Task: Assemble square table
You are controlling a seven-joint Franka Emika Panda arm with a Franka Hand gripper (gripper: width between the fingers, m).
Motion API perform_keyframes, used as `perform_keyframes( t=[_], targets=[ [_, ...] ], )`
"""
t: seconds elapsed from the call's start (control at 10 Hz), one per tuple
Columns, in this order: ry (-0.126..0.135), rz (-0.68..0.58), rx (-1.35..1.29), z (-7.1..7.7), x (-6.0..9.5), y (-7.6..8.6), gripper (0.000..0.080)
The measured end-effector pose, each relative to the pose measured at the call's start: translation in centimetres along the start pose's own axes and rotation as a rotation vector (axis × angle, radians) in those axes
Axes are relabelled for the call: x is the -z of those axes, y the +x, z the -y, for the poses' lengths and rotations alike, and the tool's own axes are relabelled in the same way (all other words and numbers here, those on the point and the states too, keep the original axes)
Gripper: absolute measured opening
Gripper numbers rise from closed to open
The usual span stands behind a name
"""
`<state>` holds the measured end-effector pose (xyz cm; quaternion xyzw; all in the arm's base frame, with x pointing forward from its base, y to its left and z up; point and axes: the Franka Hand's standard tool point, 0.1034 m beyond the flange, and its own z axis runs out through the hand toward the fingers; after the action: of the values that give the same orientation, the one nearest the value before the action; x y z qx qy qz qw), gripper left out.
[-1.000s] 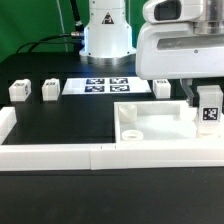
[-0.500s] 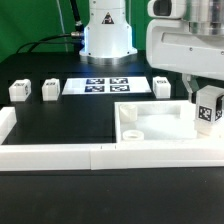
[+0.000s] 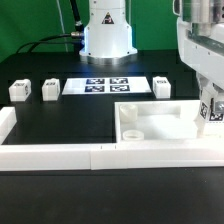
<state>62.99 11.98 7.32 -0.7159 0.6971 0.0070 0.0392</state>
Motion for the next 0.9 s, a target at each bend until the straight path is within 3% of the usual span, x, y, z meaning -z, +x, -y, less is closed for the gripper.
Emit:
perform_keyframes(
  t=[0.1, 0.2, 0.3, 0.4, 0.5, 0.6, 0.9],
  targets=[
    [0.000, 0.000, -0.025, 0.00, 0.00, 0.04, 0.0291],
    [-0.004, -0.001, 0.027, -0.08, -0.05, 0.01, 0.0368],
    [-0.003, -0.004, 0.199, -0.23, -0.13, -0.11, 0.0549],
    [0.008, -0.009, 0.354, -0.57, -0.52, -0.38, 0.0549],
    [-0.014, -0.004, 0.485, -0.80, -0.52, -0.44, 0.0618],
    [-0.008, -0.005, 0.550, -0.65, -0.49, -0.42, 0.0643],
    [-0.009, -0.004, 0.818, -0.65, -0.54, -0.39, 0.0649]
  ],
)
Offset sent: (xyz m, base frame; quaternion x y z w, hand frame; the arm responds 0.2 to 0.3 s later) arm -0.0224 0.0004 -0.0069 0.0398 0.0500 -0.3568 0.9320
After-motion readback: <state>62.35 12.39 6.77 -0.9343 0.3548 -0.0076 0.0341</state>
